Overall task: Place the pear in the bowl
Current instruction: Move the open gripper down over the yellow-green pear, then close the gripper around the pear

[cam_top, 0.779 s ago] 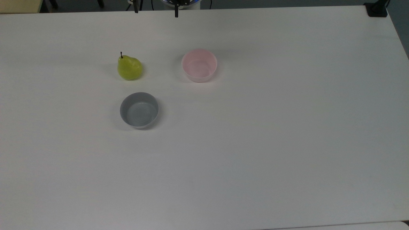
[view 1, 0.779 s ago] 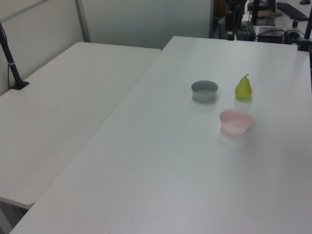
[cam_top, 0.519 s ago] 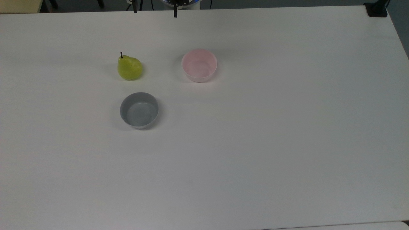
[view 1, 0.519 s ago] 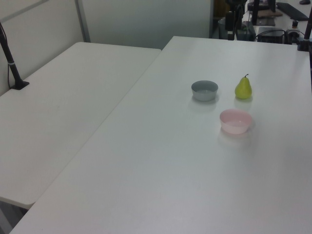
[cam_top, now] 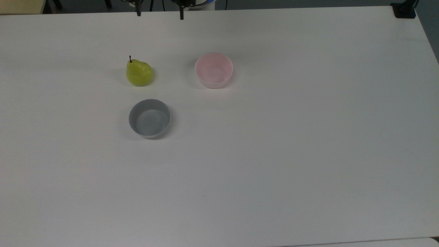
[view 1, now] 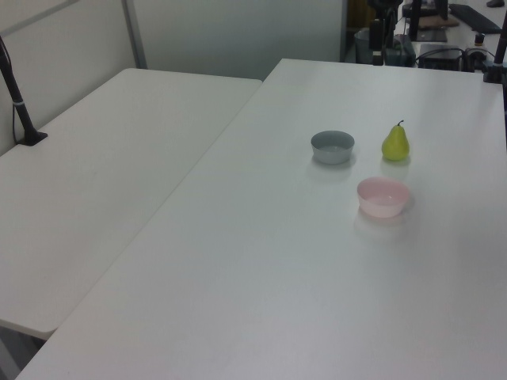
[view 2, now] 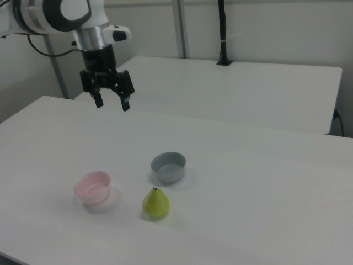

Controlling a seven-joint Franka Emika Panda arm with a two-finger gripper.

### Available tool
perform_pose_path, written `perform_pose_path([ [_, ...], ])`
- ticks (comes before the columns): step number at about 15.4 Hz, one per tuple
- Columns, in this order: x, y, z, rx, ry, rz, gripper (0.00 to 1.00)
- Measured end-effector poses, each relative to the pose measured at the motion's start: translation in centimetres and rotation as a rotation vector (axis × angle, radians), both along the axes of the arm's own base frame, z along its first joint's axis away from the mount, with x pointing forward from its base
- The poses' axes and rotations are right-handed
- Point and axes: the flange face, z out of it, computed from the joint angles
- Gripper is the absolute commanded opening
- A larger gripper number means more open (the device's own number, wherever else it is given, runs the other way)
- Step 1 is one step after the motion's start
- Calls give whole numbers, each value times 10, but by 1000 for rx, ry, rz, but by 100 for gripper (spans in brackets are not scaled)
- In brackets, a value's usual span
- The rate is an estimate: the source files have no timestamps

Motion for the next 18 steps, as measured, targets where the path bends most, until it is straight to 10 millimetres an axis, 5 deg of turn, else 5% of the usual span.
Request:
perform_pose_path([
  [5,-8,-49,-29,23,76,144,100],
  [10,-17,-88,-103,46,109,204,100],
  [18,-29,-98,-206,44,98,233,100],
])
